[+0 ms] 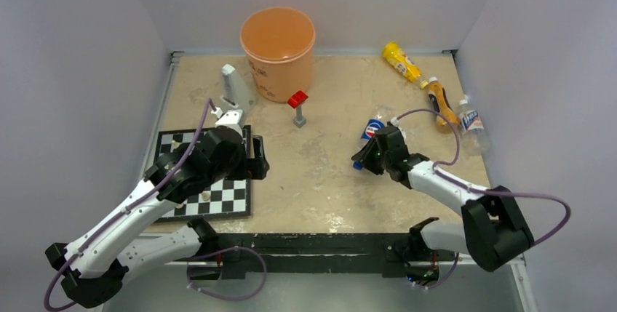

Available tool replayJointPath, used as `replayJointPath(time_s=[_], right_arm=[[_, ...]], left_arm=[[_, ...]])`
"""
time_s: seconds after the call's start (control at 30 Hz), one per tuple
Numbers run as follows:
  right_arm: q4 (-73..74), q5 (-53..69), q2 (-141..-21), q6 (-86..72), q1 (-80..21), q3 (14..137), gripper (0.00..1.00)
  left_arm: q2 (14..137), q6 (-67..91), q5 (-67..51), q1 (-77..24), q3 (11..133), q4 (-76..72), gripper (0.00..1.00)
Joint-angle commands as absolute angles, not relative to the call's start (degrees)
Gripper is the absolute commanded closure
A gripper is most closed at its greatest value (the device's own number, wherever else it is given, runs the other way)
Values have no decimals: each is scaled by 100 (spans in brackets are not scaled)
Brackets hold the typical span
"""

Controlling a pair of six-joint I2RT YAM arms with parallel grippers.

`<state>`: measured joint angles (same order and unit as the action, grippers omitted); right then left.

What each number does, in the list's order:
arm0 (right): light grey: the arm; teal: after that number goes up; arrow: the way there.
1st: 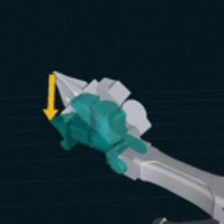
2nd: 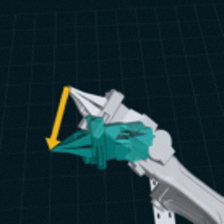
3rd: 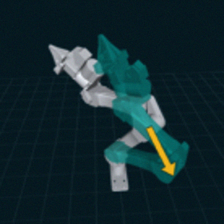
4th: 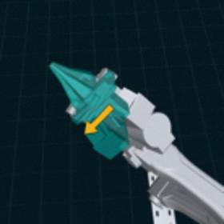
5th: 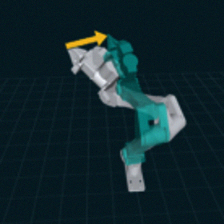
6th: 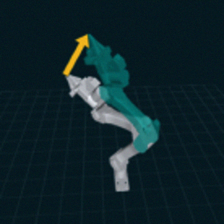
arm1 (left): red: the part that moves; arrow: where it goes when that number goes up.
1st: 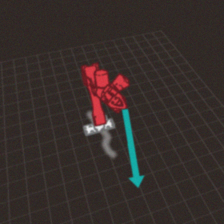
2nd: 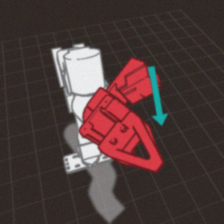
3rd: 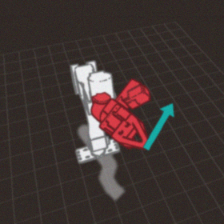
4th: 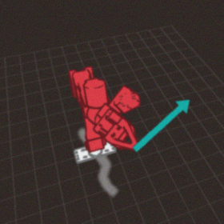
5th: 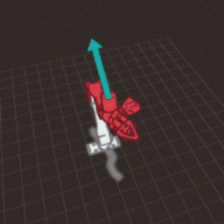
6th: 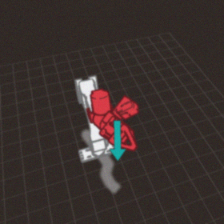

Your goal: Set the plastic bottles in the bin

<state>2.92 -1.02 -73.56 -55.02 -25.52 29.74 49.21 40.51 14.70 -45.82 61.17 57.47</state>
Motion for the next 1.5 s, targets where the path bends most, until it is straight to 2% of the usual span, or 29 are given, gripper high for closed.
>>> replayJointPath(time_s=[0.0, 0.1, 0.2, 0.3, 0.67, 0.8, 0.9, 0.97, 1.03, 1.07, 1.17, 1.27, 1.37, 1.47], right_arm=[[1258, -854, -6330, -4947, -2615, 3876, 100], [1511, -1130, -5919, -4434, -2613, 4693, 100], [1589, -1088, -6246, -3859, -2618, 5877, 100], [1757, -948, -7079, -3423, -2631, 7474, 100], [1409, -632, -10528, -2542, -2990, 11929, 100], [1244, -533, -11579, -2405, -3119, 13124, 100], [915, -433, -12151, -2236, -3225, 13612, 95], [681, -331, -12409, -2083, -3310, 13727, 79], [669, -294, -12704, -1928, -3378, 14005, 51], [780, -280, -12823, -1900, -3390, 14248, 41], [918, -252, -12775, -1881, -3392, 14446, 18], [827, -262, -12267, -1913, -3388, 14045, 10], [921, -814, -11521, -1811, -3354, 13364, 9], [878, -1388, -10440, -1692, -3192, 12131, 9]], left_arm=[[4966, 4605, 1889, -4559, 6369, 6515, 0], [4832, 4695, 1796, -4554, 6240, 6628, 0], [4663, 4456, 1348, -4529, 5897, 6395, 0], [4567, 4621, 1142, -4527, 5717, 6267, 0], [4151, 4905, 1195, -4530, 5480, 6444, 0], [4049, 4967, 1228, -4529, 5464, 6481, 0], [4047, 5020, 1223, -4532, 5425, 6461, 0], [4052, 5036, 1199, -4532, 5400, 6438, 0], [4051, 5024, 1179, -4531, 5384, 6410, 0], [4052, 5012, 1178, -4529, 5387, 6411, 0], [4039, 4993, 1178, -4528, 5405, 6412, 0], [4055, 4953, 1148, -4530, 5434, 6375, 0], [4118, 4880, 1140, -4533, 5511, 6363, 0], [4133, 4819, 1235, -4530, 5566, 6392, 0]])
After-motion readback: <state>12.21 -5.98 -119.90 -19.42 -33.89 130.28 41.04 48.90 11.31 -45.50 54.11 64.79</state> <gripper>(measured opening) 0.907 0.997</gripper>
